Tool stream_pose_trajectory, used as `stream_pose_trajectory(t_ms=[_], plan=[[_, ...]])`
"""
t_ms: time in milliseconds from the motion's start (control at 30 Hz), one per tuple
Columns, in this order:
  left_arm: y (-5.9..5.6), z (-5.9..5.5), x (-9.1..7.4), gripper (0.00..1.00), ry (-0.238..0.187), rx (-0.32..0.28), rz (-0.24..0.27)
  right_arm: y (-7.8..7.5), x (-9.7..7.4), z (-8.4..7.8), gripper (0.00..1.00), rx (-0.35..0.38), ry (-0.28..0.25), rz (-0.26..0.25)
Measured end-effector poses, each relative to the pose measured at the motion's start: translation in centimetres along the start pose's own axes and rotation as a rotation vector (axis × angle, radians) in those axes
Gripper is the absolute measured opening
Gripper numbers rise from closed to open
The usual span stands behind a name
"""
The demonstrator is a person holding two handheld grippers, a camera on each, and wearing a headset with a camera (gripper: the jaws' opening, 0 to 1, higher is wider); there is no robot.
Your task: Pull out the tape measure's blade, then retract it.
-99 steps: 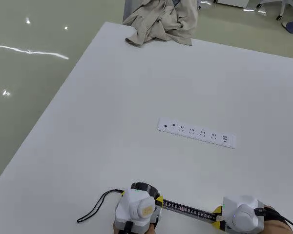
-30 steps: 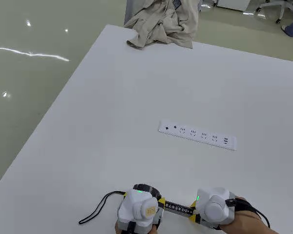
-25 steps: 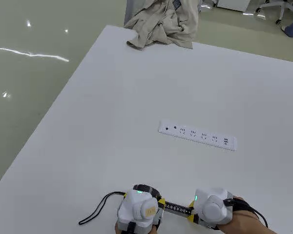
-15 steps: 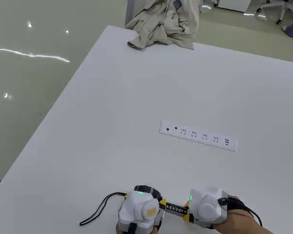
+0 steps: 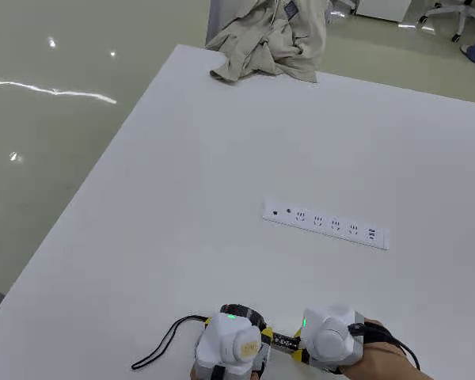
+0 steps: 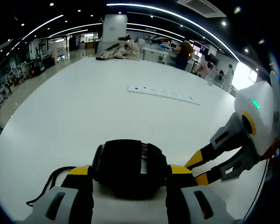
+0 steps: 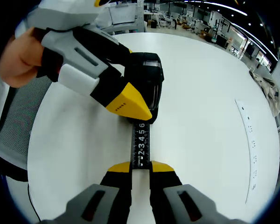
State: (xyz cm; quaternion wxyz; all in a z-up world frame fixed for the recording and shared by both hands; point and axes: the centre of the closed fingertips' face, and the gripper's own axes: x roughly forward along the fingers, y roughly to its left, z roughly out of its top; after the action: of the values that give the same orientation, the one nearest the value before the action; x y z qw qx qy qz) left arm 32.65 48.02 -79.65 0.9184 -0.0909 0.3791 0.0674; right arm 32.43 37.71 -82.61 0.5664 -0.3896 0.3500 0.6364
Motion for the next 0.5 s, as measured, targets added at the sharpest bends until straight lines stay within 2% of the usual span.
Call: stream_pose_trajectory(t_ms=[500], plan=[[0.0, 0.0, -0.1, 0.60, 0.001, 0.000, -0.001, -0.1, 0.7, 1.3, 0.13, -0.018, -0.008, 0.004]])
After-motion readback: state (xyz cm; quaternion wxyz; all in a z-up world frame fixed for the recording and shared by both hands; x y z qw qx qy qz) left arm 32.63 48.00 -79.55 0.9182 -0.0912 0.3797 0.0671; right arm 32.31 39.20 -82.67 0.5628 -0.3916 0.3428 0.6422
